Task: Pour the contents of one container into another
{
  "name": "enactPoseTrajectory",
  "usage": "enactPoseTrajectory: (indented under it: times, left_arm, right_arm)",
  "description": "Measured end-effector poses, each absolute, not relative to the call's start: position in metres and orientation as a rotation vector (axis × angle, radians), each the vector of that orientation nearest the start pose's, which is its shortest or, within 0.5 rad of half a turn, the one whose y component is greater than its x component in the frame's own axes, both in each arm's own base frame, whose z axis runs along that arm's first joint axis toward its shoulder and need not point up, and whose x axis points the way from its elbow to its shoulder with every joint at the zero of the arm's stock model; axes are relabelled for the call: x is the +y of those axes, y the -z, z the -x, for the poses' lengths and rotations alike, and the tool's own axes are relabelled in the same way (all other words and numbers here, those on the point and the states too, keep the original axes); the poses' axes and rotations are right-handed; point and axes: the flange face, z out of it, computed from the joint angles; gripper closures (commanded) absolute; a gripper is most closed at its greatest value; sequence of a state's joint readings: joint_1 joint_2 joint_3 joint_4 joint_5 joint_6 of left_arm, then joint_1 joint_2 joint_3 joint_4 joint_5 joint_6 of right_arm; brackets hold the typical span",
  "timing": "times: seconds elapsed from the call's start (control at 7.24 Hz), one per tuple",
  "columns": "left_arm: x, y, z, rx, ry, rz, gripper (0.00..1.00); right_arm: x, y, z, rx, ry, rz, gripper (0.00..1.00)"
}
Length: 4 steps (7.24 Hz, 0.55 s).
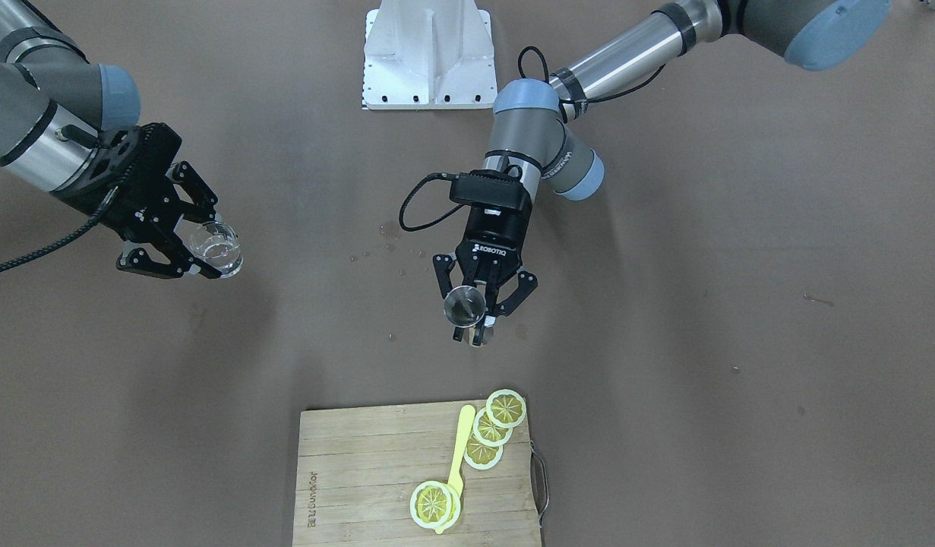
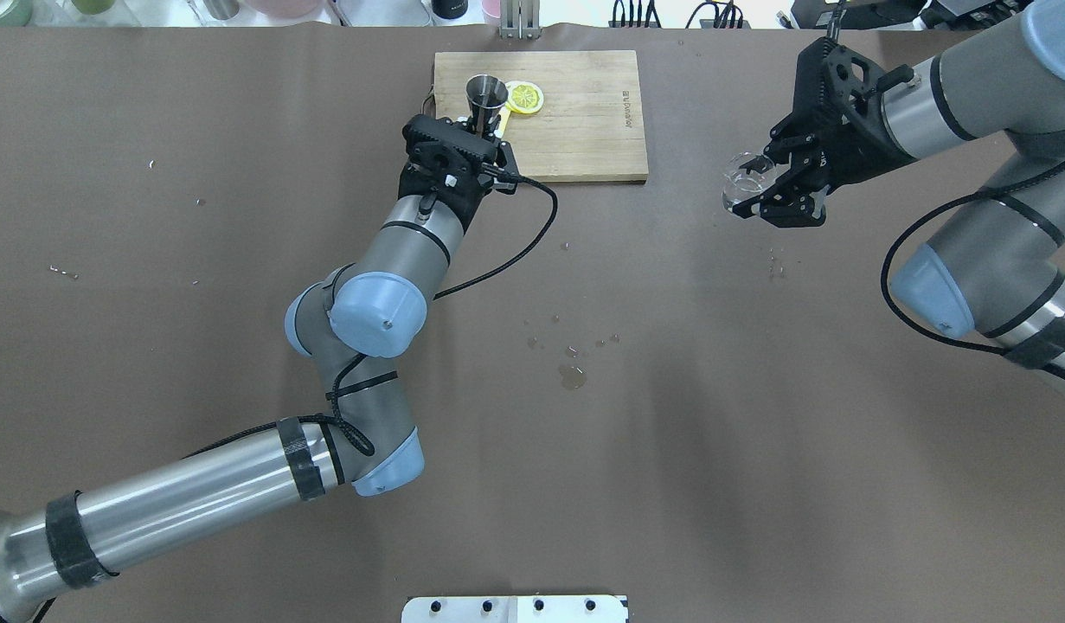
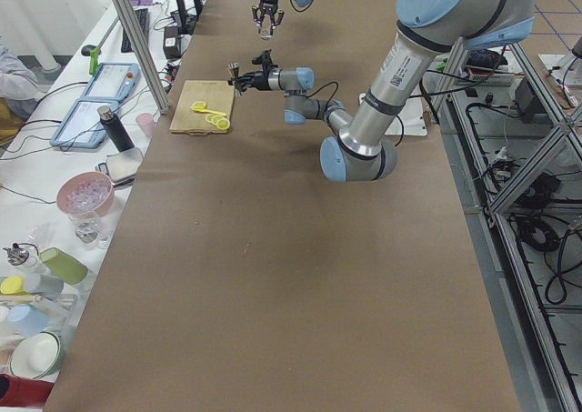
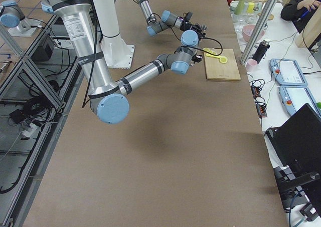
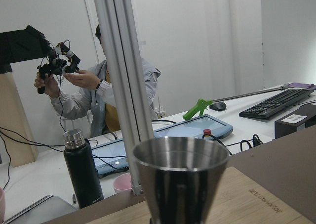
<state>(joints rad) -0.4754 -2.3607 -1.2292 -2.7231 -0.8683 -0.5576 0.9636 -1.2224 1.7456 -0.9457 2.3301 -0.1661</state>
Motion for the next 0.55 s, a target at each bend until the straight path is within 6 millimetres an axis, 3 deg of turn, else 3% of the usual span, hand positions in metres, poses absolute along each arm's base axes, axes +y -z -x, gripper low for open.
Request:
enactPoseTrajectory:
  times: [0.28, 0.55]
  left_arm:
    - [-0.494, -0.169, -0.578, 0.764, 0.105, -1.398, 1.0]
    - [-0.462, -0.154, -0.607, 0.76, 0.014, -1.4, 1.0]
  right_arm:
    - [-0.519, -0.288, 0.29, -0.921, 1.11, -0.939, 1.0]
    - [-0.52, -0.261, 0.29, -0.911, 1.116, -0.92, 1.0]
